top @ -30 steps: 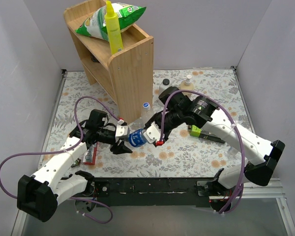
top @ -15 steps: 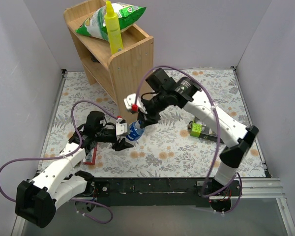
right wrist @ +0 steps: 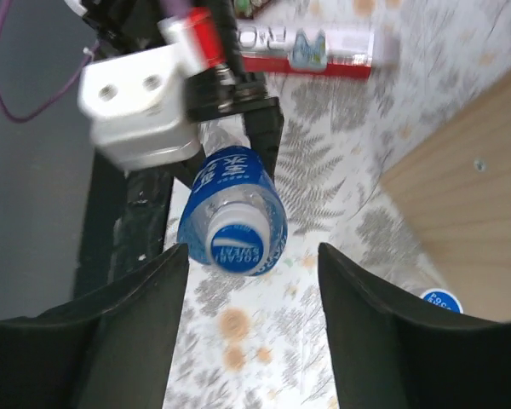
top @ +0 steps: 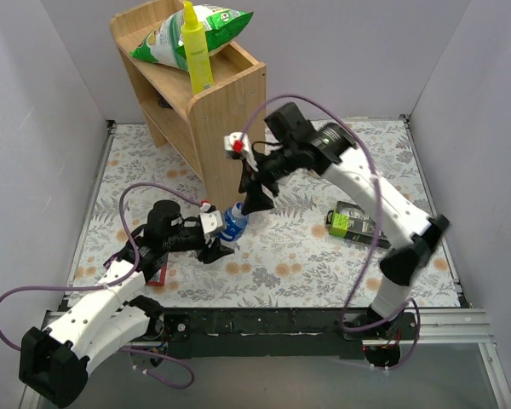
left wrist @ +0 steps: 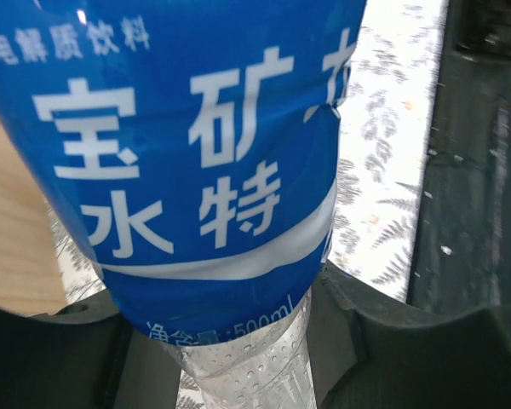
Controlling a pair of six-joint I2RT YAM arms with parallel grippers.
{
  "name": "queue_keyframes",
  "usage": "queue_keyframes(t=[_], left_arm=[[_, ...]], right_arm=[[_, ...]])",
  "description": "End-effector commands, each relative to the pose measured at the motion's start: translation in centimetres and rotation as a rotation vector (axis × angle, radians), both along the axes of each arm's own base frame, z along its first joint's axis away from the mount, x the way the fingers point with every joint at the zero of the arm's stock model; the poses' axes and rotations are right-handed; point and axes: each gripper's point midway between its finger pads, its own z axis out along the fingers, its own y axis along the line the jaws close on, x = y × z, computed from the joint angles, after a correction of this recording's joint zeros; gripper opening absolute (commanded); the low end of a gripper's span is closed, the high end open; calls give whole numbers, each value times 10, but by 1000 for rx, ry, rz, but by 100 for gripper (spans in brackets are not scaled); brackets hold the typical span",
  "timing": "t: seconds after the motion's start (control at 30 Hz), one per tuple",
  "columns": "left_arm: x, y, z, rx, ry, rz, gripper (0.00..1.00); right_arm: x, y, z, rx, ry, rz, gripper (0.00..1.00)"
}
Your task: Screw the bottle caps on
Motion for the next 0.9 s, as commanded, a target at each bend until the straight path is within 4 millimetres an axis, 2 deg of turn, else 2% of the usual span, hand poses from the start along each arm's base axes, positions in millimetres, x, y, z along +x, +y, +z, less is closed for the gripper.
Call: queue_keyframes(t=[0.0, 0.07, 0.1, 0.17, 0.3, 0.57, 0.8, 0.87], left_arm=[[-36, -3, 12, -9, -35, -195, 0], [-49, -1, 8, 10, -37, -278, 0], [-49, -2, 10, 17, -52, -301, 0], [-50, -1, 7, 38, -70, -334, 0], [-43, -3, 9, 67, -95, -379, 0], [-36, -8, 16, 66, -121, -400, 0], [-38, -7, 16, 67, -124, -395, 0], [-36, -7, 15, 64, -119, -380, 0]], right_arm=[[-41, -45, 44, 237, -436, 194, 73], [-49, -50, 30, 247, -573, 276, 77], [-54, -57, 18, 222, -619, 304, 76], [-59, -55, 11, 214, -690, 369, 75], [-56, -41, 16, 215, -693, 393, 73], [-67, -22, 11, 212, -629, 503, 63], [-67, -22, 3, 177, -628, 534, 45], [-67, -21, 4, 169, -604, 522, 34]])
